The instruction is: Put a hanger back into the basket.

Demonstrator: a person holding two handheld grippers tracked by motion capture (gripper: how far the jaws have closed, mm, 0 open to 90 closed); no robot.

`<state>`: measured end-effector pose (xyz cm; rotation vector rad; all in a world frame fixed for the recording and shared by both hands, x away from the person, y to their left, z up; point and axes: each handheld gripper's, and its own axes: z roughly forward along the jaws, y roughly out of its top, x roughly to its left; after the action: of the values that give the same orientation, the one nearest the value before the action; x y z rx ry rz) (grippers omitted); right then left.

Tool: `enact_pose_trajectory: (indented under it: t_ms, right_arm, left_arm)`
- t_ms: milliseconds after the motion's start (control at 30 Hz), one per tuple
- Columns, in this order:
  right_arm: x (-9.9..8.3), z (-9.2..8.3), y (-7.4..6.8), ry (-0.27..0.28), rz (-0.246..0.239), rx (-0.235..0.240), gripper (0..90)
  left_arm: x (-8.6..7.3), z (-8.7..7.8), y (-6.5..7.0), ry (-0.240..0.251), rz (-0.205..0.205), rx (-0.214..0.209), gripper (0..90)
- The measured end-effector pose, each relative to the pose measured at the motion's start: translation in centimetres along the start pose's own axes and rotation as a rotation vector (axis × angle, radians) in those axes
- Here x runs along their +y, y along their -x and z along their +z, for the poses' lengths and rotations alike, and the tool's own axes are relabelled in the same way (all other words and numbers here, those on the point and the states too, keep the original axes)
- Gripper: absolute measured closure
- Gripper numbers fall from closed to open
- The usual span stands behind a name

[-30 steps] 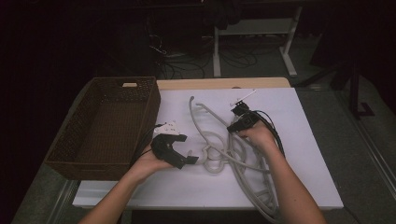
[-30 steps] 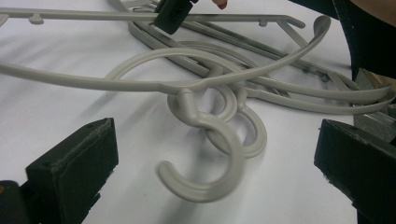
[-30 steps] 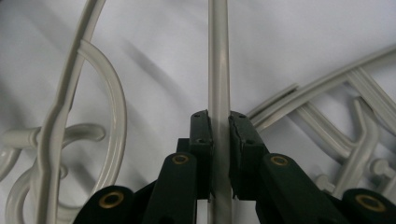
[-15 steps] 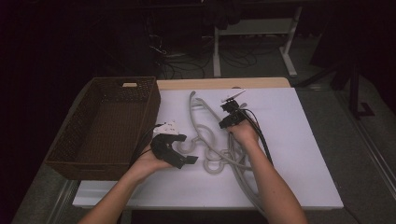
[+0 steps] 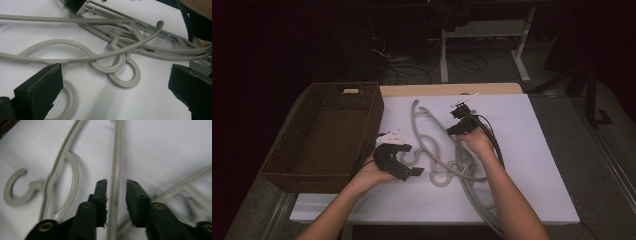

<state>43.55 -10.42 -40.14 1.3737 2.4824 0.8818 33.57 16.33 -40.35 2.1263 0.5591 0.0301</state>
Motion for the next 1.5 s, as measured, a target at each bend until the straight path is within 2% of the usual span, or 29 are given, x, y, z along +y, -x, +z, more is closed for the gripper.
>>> enact_pose_trajectory:
  t_ms: [133,300,500,633,667,867,967,1067,1133,1267,1433,1500]
  right_arm:
    - [-1.2,-2.5,0.5,0.011,-0.051,-0.009,88.8]
    - [-3.8,-4.5,1.2,0.010,-0.081,0.012,89.0]
    - [-7.3,-5.0,1.4,-0.034,-0.145,0.025,89.0]
    - [-8.7,-4.8,1.5,-0.036,-0.150,0.065,89.0]
    - [-9.2,-4.6,1.4,-0.039,-0.155,0.091,89.0]
    - [-9.5,-4.6,0.5,-0.036,-0.173,0.164,89.0]
    - [-9.5,-4.3,-0.5,-0.044,-0.198,0.201,89.0]
    - [-9.4,-3.8,-1.8,-0.046,-0.231,0.259,89.0]
    - [-9.2,-3.5,-2.6,-0.048,-0.260,0.275,89.0]
    - [-9.1,-2.7,-3.9,-0.068,-0.286,0.294,89.0]
    - [-9.0,-2.0,-5.3,-0.067,-0.320,0.360,89.1]
    - [-8.9,-1.7,-6.2,-0.075,-0.341,0.370,89.0]
  left_arm:
    - [0.0,0.0,0.0,-0.002,-0.001,0.004,0.0]
    - [-0.1,0.1,-0.1,-0.001,-0.003,0.011,0.0]
    - [-0.2,0.2,-0.1,-0.006,-0.005,0.017,0.0]
    - [-0.3,0.2,-0.2,-0.009,-0.008,0.024,0.0]
    - [-0.3,0.2,-0.2,-0.008,-0.009,0.025,0.0]
    - [-0.3,0.2,-0.3,-0.008,-0.014,0.037,0.0]
    - [-0.4,0.3,-0.3,-0.010,-0.015,0.043,0.0]
    - [-0.4,0.2,-0.4,-0.008,-0.019,0.049,0.0]
    - [-0.4,0.2,-0.4,-0.005,-0.020,0.054,0.0]
    - [-0.4,0.1,-0.5,-0.001,-0.026,0.063,0.0]
    - [-0.4,0.2,-0.5,0.000,-0.029,0.068,0.0]
    - [-0.4,0.1,-0.5,0.002,-0.034,0.072,0.0]
